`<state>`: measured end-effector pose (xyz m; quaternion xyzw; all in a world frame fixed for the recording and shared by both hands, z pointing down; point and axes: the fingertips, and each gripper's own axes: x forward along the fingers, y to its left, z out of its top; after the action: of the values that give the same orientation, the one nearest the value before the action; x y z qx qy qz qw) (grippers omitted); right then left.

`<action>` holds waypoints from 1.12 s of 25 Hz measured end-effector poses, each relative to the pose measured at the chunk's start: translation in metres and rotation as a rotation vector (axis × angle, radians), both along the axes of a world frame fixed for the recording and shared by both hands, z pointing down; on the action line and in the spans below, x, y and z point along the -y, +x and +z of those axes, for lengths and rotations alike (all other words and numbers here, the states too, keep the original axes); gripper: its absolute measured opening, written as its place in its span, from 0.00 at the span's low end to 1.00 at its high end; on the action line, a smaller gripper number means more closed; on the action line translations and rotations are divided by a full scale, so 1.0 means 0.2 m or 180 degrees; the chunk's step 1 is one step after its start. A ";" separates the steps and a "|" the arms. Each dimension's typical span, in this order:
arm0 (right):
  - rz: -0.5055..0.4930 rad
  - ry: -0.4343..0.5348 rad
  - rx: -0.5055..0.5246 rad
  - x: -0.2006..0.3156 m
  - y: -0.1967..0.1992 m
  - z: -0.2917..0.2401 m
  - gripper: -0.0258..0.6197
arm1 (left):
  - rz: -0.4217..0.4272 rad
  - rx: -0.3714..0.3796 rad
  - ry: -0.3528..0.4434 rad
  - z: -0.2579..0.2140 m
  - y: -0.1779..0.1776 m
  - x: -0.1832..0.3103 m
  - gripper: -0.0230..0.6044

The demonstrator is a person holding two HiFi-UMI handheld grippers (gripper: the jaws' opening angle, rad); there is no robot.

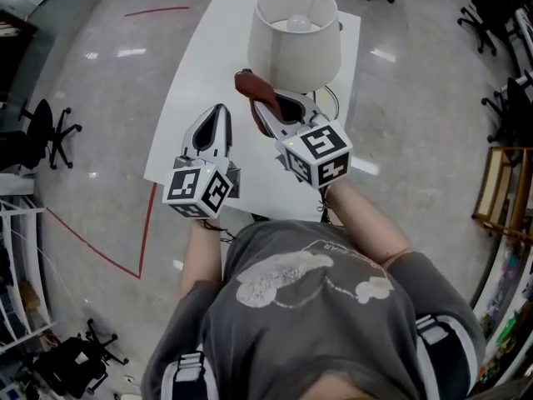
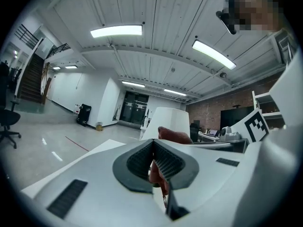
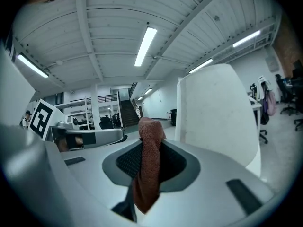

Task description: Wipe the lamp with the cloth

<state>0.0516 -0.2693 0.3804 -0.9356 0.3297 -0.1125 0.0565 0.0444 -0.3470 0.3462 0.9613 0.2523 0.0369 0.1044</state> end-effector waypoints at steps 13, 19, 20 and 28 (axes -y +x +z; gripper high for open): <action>-0.0282 -0.0185 -0.0061 -0.33 -0.10 0.08 0.17 | -0.0297 0.0018 0.0065 0.05 -0.14 -0.27 0.05; -0.0376 -0.0192 -0.0037 -0.46 -0.14 0.13 0.17 | -0.0486 0.0046 0.0082 0.08 -0.21 -0.33 0.05; -0.0385 -0.0193 -0.0028 -0.48 -0.15 0.14 0.17 | -0.0507 0.0049 0.0072 0.09 -0.22 -0.34 0.05; -0.0387 -0.0183 0.0037 -0.60 -0.21 0.21 0.17 | -0.0560 0.0073 0.0081 0.13 -0.31 -0.43 0.05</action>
<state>0.0094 -0.1501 0.4215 -0.9145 0.3822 -0.1306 0.0245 -0.0181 -0.2619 0.3725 0.9805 0.1653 0.0418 0.0980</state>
